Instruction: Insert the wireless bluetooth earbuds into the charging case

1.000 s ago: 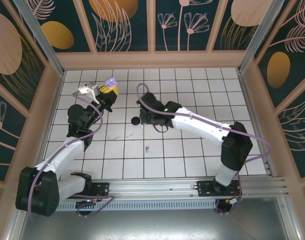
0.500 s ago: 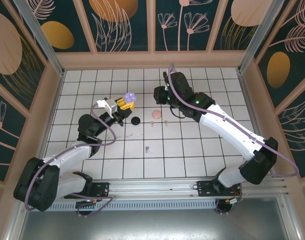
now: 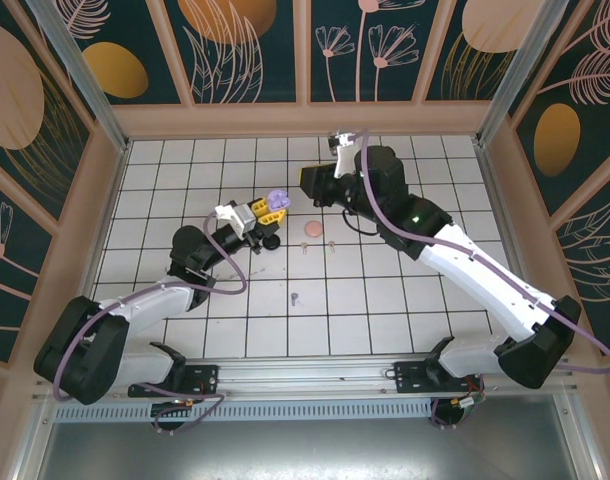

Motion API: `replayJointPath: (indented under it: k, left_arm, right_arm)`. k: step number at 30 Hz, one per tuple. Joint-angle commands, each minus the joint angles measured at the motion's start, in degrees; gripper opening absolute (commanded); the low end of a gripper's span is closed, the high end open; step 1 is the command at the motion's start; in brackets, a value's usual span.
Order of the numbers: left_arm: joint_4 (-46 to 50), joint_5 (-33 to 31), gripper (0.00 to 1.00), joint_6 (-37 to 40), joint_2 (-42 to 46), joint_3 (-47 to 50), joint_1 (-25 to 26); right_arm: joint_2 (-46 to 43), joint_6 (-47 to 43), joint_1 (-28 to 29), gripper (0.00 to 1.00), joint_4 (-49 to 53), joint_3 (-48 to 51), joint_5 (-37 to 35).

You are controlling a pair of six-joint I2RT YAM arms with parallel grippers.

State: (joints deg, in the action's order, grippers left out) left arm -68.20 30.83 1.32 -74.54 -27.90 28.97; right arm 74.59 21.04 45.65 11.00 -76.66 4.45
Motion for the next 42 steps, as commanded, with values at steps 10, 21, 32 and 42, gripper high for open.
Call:
replayJointPath:
  k: [10, 21, 32, 42]
  left_arm:
    - [-6.0, 0.4, 0.0, -1.1, -2.8, -4.1, 0.6]
    - [-5.7, 0.7, 0.0, -2.1, -2.4, -4.4, 0.6]
    - [-5.1, 0.9, 0.0, -3.4, -2.3, -5.3, 0.6]
    - [-4.5, 1.3, 0.0, -3.6, -2.2, -5.2, 0.7]
  right_arm:
    - [-1.5, -3.6, 5.1, 0.18, -10.9, 5.5, 2.8]
    - [0.1, -3.0, 5.4, 0.18, -12.6, 5.6, 2.8]
    - [1.1, -2.1, 5.4, 0.17, -14.3, 7.3, 3.1]
    - [1.9, -2.1, 5.2, 0.17, -14.9, 7.0, 2.7]
